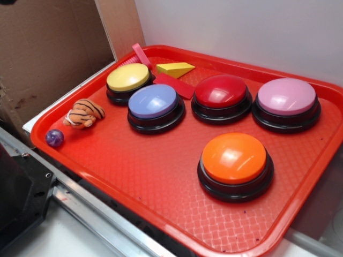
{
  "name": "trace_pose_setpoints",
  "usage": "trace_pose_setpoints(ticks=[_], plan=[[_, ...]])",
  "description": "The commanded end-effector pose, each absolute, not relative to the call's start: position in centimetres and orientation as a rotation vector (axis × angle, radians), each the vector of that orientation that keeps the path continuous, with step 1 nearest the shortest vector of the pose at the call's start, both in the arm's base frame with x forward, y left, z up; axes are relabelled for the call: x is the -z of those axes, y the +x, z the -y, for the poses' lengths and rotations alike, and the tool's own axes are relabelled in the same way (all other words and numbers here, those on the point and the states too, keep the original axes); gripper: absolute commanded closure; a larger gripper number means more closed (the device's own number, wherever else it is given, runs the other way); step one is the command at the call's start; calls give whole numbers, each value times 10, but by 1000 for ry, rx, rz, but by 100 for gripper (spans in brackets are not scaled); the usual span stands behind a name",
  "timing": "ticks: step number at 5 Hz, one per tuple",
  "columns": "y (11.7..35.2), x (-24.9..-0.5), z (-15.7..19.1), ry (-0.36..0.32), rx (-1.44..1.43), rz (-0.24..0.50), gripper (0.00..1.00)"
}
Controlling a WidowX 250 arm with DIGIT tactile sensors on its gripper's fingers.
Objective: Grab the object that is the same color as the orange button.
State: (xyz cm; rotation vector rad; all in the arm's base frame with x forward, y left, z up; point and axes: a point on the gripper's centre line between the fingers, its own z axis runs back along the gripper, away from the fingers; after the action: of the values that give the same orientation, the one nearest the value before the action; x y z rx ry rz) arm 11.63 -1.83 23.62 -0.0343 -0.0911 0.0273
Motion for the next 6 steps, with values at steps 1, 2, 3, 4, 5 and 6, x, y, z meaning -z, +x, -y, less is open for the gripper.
trace_pose_setpoints(ticks=[1,2,3,4,5,6], plan=[[116,-236,18,-34,-27,91,0],[126,-220,0,-10,-147,126,0],[137,-194,-21,-32,-245,147,0],[145,-164,-34,-34,-347,176,0],[153,-127,-50,-25,-437,208,0],[158,-93,-66,11,-568,237,0]])
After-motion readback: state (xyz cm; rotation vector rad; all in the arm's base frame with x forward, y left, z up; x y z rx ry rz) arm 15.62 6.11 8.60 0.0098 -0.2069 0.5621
